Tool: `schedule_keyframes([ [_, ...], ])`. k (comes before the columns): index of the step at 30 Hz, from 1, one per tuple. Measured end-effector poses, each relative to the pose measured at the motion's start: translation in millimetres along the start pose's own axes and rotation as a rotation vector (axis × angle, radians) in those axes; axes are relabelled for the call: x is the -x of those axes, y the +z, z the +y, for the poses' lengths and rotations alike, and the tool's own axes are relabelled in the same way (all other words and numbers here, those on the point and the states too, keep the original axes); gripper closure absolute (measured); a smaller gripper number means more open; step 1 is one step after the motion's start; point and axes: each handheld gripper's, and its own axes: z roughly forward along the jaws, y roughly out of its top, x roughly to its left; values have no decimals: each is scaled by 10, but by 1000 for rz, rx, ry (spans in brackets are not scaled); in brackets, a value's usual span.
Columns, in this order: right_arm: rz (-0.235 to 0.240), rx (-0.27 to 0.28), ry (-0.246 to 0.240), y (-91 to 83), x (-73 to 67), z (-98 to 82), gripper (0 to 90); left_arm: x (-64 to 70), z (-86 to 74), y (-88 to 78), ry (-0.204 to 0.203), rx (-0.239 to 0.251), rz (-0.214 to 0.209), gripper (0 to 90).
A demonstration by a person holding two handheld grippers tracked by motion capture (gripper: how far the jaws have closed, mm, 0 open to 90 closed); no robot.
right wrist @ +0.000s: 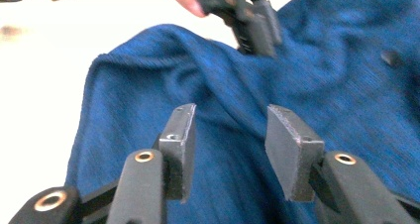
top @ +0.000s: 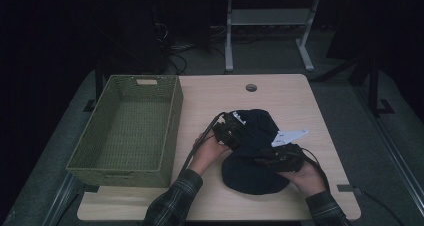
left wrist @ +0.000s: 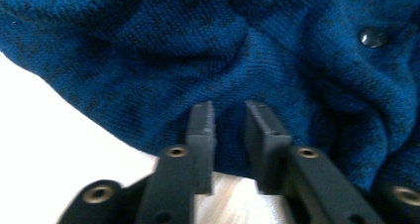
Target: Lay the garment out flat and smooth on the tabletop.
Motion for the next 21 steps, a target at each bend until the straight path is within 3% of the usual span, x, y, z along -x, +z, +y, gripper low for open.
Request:
schedule_keyframes([
  [3,8,6,-27,77,-70,88,542,-20,-4,3,-5,-3,-12,876],
  [8,-19,17,-52,201,-86,208,537,-31,-8,5,-11,1,-20,896],
  [12,-27,-12,-53,372,-48,218,539,-29,-4,4,-17,-4,-21,899],
  [13,-34,-22,-59,405,-53,220,562,-27,-2,6,-18,-4,-20,900],
  [17,-46,-24,-72,448,-45,221,809,-26,2,5,-16,-6,-17,900],
  [21,-12,-7,-77,399,-58,213,842,-51,1,-2,-19,-6,1,900],
])
